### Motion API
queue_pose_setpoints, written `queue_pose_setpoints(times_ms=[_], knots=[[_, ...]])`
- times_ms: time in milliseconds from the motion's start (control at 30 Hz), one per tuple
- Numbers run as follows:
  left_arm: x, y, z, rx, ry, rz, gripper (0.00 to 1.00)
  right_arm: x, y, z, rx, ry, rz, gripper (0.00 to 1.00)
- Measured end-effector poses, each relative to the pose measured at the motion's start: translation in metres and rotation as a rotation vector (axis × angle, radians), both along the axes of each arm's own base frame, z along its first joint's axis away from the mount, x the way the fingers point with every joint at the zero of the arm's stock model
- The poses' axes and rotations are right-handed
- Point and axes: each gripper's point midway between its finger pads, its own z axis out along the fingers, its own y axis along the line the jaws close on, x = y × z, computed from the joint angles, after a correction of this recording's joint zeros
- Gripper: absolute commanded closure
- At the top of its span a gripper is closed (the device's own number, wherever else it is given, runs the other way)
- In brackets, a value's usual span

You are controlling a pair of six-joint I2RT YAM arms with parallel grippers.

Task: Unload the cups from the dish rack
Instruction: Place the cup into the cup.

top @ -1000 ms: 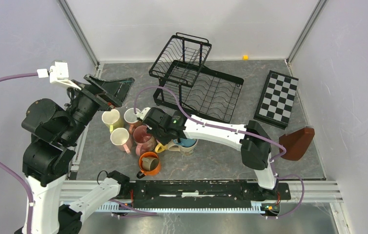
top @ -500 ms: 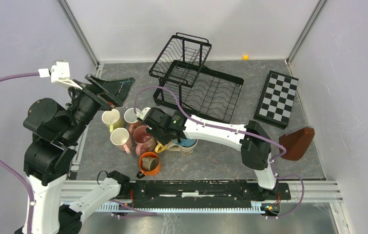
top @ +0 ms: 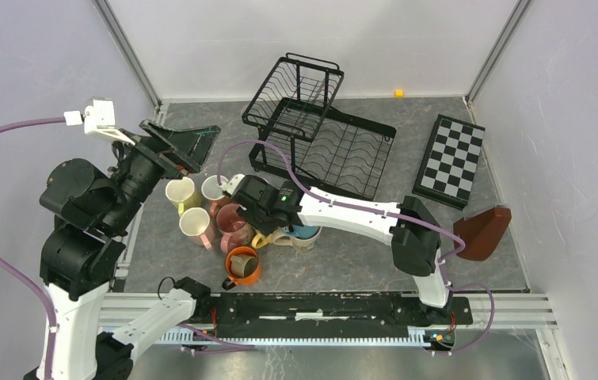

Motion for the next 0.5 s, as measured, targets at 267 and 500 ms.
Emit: queue_pose_setpoints(times_ms=[267, 500], knots=[[0.0001, 0.0000, 0.0001, 0.000, -0.001, 0.000, 0.00, 0.0004, -0.0002, 0.0005, -0.001, -0.006, -0.002, 0.61], [0.0001, 0.0000, 0.0002, 0.000, -0.001, 0.000, 0.00, -0.0016, 0.0006, 0.0016, 0.000, -0.007, 0.002, 0.60]])
